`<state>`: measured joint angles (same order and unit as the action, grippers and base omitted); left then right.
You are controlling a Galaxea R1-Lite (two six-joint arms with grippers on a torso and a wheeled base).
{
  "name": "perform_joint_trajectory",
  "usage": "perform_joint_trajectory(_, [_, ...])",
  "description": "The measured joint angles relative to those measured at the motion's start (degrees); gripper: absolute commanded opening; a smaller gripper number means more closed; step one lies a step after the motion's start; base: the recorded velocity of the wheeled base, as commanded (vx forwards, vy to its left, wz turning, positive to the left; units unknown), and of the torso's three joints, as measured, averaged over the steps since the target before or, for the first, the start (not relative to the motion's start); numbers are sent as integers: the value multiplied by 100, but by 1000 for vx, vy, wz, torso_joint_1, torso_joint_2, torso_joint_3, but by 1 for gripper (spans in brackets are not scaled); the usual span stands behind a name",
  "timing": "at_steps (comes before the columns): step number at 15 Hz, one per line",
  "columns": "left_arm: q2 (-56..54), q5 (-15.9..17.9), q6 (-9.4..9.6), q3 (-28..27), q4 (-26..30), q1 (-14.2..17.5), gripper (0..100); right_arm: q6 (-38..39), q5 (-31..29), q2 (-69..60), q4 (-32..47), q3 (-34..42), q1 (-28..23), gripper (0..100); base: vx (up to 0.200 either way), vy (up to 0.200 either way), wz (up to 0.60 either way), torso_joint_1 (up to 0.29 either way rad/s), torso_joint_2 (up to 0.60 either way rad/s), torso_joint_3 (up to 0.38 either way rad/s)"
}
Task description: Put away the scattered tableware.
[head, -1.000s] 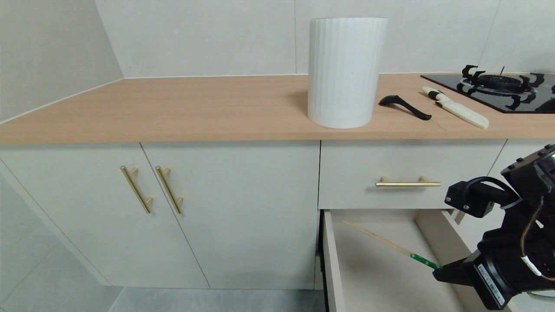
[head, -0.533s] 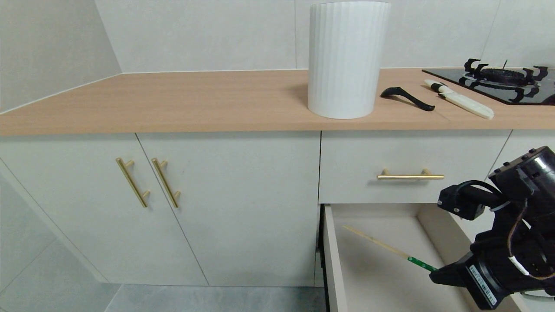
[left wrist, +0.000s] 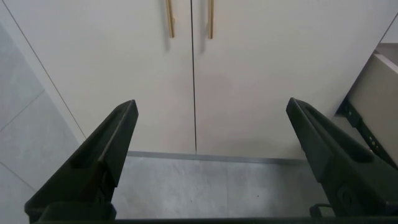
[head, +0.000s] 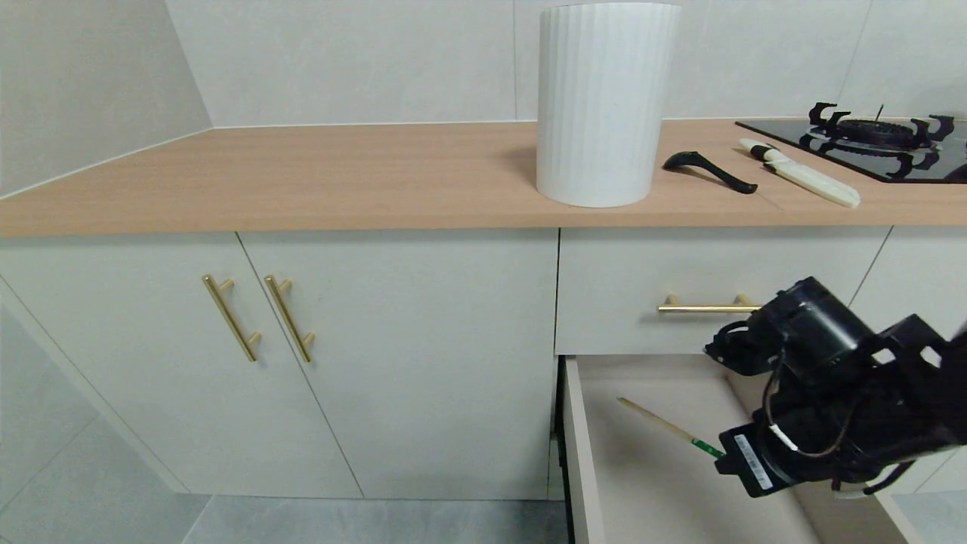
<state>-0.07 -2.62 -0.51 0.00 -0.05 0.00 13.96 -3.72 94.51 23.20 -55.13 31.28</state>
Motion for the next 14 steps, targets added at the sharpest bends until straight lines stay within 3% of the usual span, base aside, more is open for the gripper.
perform_joint_trajectory(7, [0, 0, 0, 0, 0, 0, 100, 656, -129, 1886, -736, -438, -96, 0, 0, 0, 0, 0, 0, 0])
perform_joint_trajectory(14, [0, -2, 0, 0, 0, 0, 100, 712, -132, 3079, -1313, -419, -78, 0, 0, 0, 0, 0, 0, 0])
